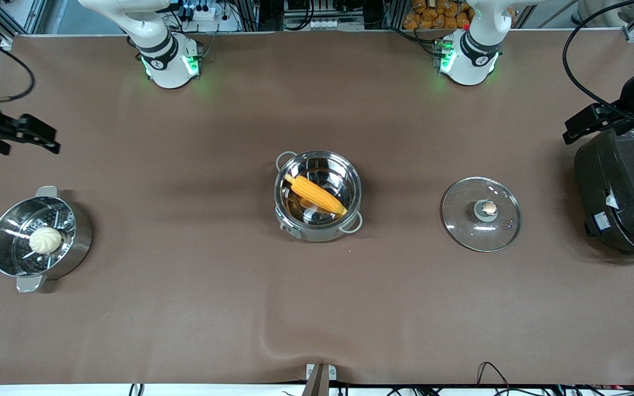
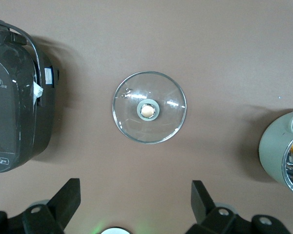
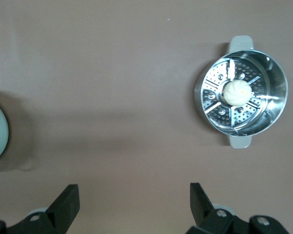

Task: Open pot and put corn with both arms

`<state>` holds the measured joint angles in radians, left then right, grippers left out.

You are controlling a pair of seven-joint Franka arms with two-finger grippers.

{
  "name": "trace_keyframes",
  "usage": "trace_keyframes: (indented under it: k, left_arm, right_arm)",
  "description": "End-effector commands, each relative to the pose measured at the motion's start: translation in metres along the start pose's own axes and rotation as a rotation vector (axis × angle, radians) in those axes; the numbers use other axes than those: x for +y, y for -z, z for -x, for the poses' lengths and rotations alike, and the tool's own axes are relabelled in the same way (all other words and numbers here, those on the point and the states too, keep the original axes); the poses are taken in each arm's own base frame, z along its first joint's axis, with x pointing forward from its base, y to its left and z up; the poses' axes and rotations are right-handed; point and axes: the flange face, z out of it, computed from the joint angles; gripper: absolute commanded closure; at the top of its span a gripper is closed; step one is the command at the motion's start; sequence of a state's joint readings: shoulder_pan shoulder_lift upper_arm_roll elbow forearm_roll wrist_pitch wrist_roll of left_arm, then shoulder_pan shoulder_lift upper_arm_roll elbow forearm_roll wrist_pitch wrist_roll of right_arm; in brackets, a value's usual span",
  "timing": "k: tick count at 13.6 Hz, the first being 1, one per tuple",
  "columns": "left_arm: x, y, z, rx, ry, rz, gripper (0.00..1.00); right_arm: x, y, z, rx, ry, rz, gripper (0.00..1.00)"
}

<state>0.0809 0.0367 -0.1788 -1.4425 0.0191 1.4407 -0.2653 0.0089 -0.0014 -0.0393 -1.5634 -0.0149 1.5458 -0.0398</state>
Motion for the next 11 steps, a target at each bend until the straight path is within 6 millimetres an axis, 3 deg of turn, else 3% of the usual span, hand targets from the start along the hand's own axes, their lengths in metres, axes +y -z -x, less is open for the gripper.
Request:
trace_keyframes:
  k: [1, 8, 11]
  left_arm:
    - [0.0003, 0.0018, 0.0018, -0.009, -0.002, 0.003, 0.00]
    - [-0.0062, 0.0023, 0.0008, -0.009, 0.008, 0.005, 0.00]
    - [-0.0065, 0.0023, 0.0007, -0.010, 0.009, 0.009, 0.00]
  right_arm:
    - [0.0190, 0.0127, 0.0061, 0.016, 0.035, -0.006, 0.00]
    - [0.0205, 0.0118, 0.0083, -0.003, 0.023, -0.031, 0.00]
    - [0.0163, 0.0106, 0.0098, -0.020, -0.067, -0.066, 0.00]
